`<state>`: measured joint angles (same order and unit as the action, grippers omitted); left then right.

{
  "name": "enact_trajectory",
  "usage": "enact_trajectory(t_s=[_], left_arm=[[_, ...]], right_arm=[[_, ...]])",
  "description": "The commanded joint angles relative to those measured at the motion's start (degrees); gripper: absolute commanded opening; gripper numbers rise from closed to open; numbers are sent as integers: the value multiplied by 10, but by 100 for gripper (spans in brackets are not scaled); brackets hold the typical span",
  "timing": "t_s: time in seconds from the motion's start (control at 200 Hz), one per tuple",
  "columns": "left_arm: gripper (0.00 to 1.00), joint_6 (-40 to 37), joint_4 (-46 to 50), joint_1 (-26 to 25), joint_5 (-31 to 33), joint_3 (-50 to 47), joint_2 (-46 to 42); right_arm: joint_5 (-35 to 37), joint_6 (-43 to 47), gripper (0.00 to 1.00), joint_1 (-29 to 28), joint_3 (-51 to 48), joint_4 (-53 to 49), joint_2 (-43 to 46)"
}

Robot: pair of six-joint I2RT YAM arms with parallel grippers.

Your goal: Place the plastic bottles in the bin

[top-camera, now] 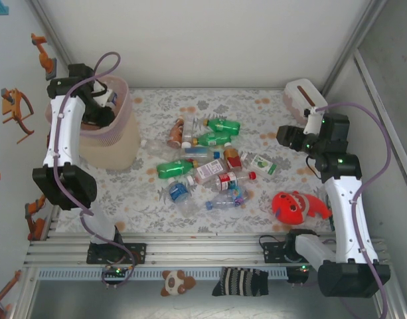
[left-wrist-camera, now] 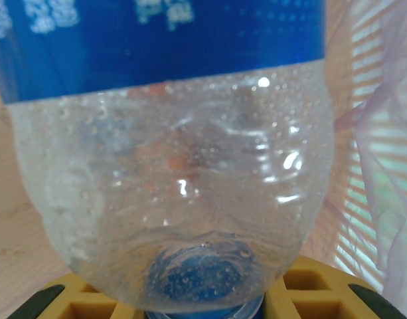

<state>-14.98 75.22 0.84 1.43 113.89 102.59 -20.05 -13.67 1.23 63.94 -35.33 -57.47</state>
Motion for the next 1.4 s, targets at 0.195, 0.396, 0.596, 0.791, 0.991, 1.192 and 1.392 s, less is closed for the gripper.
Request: enact_trajectory(t_s=[0.195,0.396,0.596,0.791,0.991,1.192,1.392], left_arm=[[13,5,-8,10,38,69,14],[12,-2,8,13,41,70,54],[14,-6,8,13,17,20,77],[15,-5,-5,13,4,-25,93],[20,-2,-12,13,-14,-45,106],[40,6,-28,12,-31,-58,84],[60,19,-33,12,-48,-49,50]], right_arm=[[-3,-4,67,-5,9,22,-7],[-1,-1,67,-5,6,22,-7],[4,1,67,-4,4,19,-6],[4,1,67,-5,2,19,-6],[5,0,67,-4,2,19,-6],[3,-2,67,-5,2,21,-6],[1,-5,67,-6,4,21,-7]])
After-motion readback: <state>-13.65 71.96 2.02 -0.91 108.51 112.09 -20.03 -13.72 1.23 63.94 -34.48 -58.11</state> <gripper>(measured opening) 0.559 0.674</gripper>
